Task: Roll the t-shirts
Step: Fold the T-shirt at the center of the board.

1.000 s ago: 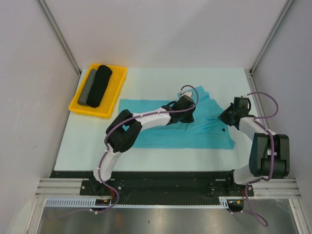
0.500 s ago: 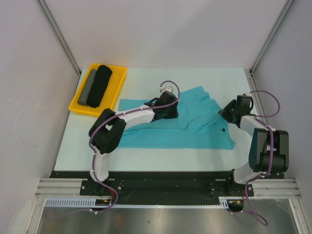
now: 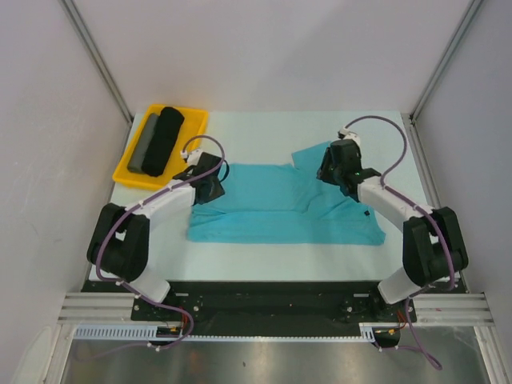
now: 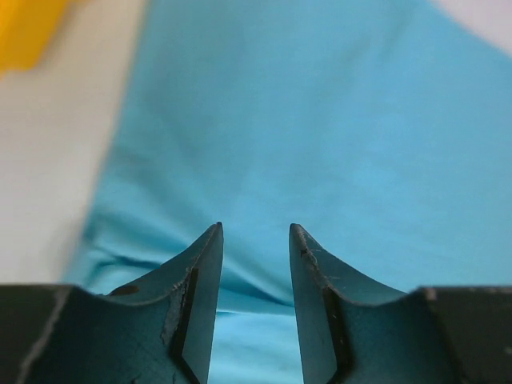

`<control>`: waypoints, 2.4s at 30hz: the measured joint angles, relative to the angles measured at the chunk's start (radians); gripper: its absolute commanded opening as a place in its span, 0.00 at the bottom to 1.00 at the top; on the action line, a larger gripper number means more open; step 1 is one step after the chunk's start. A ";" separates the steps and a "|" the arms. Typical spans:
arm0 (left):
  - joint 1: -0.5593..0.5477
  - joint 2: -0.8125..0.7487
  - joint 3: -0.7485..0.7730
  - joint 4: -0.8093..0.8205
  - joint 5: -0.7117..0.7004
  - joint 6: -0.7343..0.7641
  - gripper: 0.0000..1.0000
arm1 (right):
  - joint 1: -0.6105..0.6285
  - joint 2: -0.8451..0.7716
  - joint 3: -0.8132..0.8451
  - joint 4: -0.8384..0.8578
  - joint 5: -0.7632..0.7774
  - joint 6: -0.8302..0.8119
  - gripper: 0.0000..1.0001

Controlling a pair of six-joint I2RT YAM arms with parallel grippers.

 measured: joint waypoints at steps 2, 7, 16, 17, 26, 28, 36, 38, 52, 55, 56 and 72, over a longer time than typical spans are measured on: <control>0.041 -0.008 -0.041 -0.028 -0.016 -0.006 0.43 | 0.059 0.056 0.037 -0.017 0.029 -0.018 0.38; 0.100 -0.012 -0.093 -0.074 -0.042 -0.013 0.45 | 0.159 0.227 0.144 -0.104 0.127 -0.056 0.39; 0.119 -0.008 -0.094 -0.069 -0.043 -0.012 0.45 | 0.217 0.333 0.217 -0.225 0.264 -0.107 0.40; 0.120 -0.006 -0.094 -0.068 -0.043 -0.013 0.44 | 0.217 0.335 0.219 -0.232 0.269 -0.109 0.41; 0.120 0.009 -0.094 -0.063 -0.045 -0.013 0.44 | 0.217 0.353 0.225 -0.273 0.270 -0.113 0.41; 0.120 0.015 -0.094 -0.062 -0.045 -0.013 0.44 | 0.220 0.353 0.225 -0.285 0.270 -0.111 0.41; 0.121 0.018 -0.094 -0.059 -0.048 -0.013 0.44 | 0.233 0.353 0.225 -0.319 0.268 -0.105 0.37; 0.121 0.018 -0.094 -0.059 -0.048 -0.013 0.43 | 0.236 0.353 0.225 -0.320 0.262 -0.102 0.26; 0.121 0.018 -0.095 -0.053 -0.052 -0.011 0.04 | 0.236 0.309 0.225 -0.326 0.263 -0.076 0.00; 0.121 0.018 -0.096 -0.053 -0.053 -0.010 0.01 | 0.236 0.275 0.224 -0.325 0.264 -0.075 0.04; 0.121 0.018 -0.096 -0.053 -0.053 -0.010 0.01 | 0.236 0.261 0.224 -0.324 0.264 -0.075 0.08; 0.121 0.017 -0.097 -0.053 -0.054 -0.010 0.00 | 0.241 0.324 0.219 -0.319 0.210 -0.091 0.41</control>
